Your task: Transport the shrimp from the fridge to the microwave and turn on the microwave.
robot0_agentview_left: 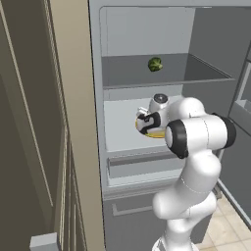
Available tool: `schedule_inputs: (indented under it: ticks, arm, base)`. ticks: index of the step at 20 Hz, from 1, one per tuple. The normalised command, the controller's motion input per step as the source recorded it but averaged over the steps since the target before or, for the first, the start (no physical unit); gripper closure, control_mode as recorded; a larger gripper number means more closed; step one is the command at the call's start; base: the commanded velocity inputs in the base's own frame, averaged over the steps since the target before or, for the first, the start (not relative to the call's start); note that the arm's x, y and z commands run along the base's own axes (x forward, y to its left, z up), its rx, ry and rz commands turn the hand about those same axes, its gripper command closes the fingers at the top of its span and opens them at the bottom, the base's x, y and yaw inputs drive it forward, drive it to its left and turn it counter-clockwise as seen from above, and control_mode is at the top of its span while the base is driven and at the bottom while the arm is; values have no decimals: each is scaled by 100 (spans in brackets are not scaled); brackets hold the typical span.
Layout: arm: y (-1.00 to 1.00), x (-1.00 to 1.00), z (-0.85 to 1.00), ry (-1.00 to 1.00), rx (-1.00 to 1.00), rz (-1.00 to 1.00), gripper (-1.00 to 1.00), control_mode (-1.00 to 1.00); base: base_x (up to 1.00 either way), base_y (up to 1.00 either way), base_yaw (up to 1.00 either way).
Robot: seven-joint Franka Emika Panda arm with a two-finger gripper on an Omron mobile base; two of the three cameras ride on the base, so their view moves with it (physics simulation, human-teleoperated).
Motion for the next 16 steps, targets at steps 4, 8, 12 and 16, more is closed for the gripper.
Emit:
schedule_inputs:
  ticks: [4,8,12,16]
  arm:
    - [0,0,-18,5,0,0,-100,-100]
    - [-1,0,-16,6,0,0,-100,-100]
    - [-1,-2,-17,3,0,0,-100,-100]
    - [0,-8,-20,3,0,0,-100,-100]
  base:
    - [0,0,0]
    - [0,0,0]
    - [0,0,0]
    - [0,0,0]
